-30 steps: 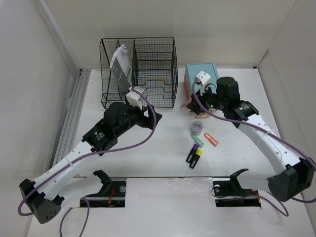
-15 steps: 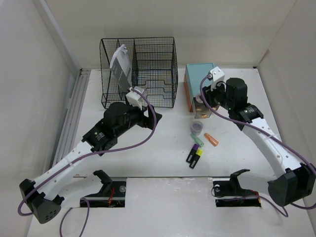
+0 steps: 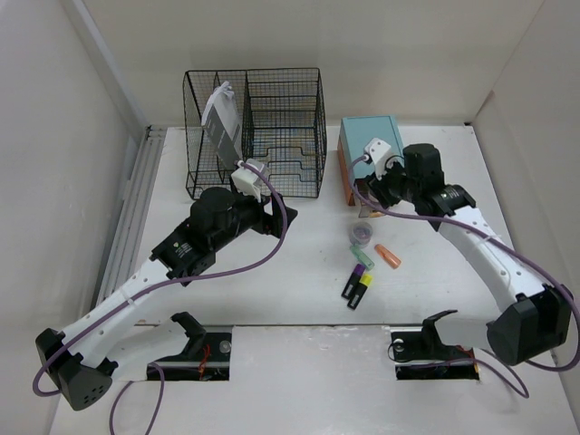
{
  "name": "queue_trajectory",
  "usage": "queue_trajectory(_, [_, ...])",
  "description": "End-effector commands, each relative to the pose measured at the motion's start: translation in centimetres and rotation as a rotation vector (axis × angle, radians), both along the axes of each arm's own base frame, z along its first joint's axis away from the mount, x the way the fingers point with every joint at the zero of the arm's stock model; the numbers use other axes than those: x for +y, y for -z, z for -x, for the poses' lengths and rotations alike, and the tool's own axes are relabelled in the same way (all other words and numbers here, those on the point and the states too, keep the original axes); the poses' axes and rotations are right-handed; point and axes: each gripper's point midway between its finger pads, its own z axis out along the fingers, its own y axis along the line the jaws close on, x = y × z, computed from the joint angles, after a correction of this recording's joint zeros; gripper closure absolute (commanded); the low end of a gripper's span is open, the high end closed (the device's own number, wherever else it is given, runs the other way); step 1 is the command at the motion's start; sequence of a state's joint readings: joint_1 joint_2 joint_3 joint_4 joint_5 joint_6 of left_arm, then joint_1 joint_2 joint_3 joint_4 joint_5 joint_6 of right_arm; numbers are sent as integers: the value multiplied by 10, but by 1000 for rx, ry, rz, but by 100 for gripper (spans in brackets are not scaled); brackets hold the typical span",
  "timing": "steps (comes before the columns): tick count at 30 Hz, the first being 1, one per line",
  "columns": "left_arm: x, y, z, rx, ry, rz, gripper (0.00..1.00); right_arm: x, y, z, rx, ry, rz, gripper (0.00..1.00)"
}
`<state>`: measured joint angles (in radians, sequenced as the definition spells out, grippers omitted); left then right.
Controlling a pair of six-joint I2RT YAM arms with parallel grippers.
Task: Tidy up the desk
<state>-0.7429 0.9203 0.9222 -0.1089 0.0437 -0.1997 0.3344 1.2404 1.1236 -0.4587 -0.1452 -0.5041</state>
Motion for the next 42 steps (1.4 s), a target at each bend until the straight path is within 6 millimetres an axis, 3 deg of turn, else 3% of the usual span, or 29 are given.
queue_trajectory(1, [0, -13, 1, -50, 6, 31, 24, 8, -14, -7, -49, -124, 67, 100])
queue_trajectory(11, [0, -13, 1, -50, 6, 31, 24, 24, -13, -14, -146, -221, 223, 100])
queue_trajectory(16, [0, -13, 1, -50, 6, 31, 24, 27, -2, -21, -184, -209, 310, 100])
queue_trajectory(17, [0, -13, 1, -50, 6, 31, 24, 29, 8, -19, -169, -223, 333, 100])
queue_trajectory(18, [0, -13, 1, -50, 6, 31, 24, 33, 4, -21, -192, -213, 340, 100])
queue_trajectory(24, [0, -13, 1, -50, 6, 31, 24, 27, 23, -28, -189, -157, 414, 100])
queue_trajectory(33, [0, -13, 1, -50, 6, 31, 24, 20, 25, -39, -201, -99, 448, 98])
queue_trajectory(34, [0, -13, 1, -50, 6, 31, 24, 18, 25, -39, -201, -91, 454, 95])
queue_trajectory(35, [0, -13, 1, -50, 6, 31, 24, 18, 25, -39, -198, -86, 447, 80])
queue_trajectory(37, [0, -13, 1, -50, 6, 31, 24, 18, 24, -38, -189, -83, 443, 67])
queue_trajectory(38, [0, -13, 1, -50, 6, 31, 24, 18, 21, -37, -193, -75, 430, 53])
queue_trajectory(42, [0, -13, 1, -50, 6, 31, 24, 22, 5, -26, -214, -97, 371, 28])
